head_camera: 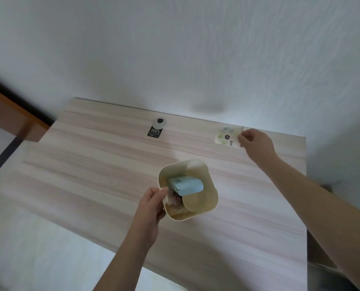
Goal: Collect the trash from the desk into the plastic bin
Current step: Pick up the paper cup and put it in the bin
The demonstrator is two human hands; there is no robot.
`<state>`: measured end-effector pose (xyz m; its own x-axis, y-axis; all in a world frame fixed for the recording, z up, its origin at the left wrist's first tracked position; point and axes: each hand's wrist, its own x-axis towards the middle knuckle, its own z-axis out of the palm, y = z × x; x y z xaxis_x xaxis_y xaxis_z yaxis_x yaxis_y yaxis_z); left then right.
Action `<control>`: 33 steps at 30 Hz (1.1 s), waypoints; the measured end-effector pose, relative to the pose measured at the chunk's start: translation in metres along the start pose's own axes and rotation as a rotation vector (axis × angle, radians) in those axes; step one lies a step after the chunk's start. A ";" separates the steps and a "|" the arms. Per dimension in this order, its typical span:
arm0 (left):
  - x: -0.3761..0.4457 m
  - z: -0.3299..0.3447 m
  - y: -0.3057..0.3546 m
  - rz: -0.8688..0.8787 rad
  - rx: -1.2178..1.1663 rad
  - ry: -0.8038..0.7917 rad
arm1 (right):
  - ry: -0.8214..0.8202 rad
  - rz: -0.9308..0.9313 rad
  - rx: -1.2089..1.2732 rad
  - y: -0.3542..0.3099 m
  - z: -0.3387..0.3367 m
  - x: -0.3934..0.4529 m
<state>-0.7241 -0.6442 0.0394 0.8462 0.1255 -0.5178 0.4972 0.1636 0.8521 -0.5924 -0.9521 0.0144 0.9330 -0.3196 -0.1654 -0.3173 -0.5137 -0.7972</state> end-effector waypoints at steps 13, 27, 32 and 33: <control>-0.031 0.035 -0.010 -0.003 0.030 -0.116 | 0.013 -0.490 0.064 -0.046 -0.115 -0.182; -0.059 0.041 -0.011 0.002 -0.018 -0.271 | -0.268 -0.900 -0.520 -0.054 -0.099 -0.255; -0.062 0.030 -0.010 0.000 0.002 -0.343 | -0.172 -0.869 -0.647 -0.061 -0.087 -0.260; -0.063 0.028 -0.010 -0.003 0.009 -0.351 | -0.158 -0.861 -0.668 -0.063 -0.085 -0.261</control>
<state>-0.7768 -0.6810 0.0654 0.8584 -0.2192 -0.4638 0.4999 0.1549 0.8521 -0.8308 -0.9041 0.1569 0.8819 0.4337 0.1848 0.4668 -0.8579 -0.2147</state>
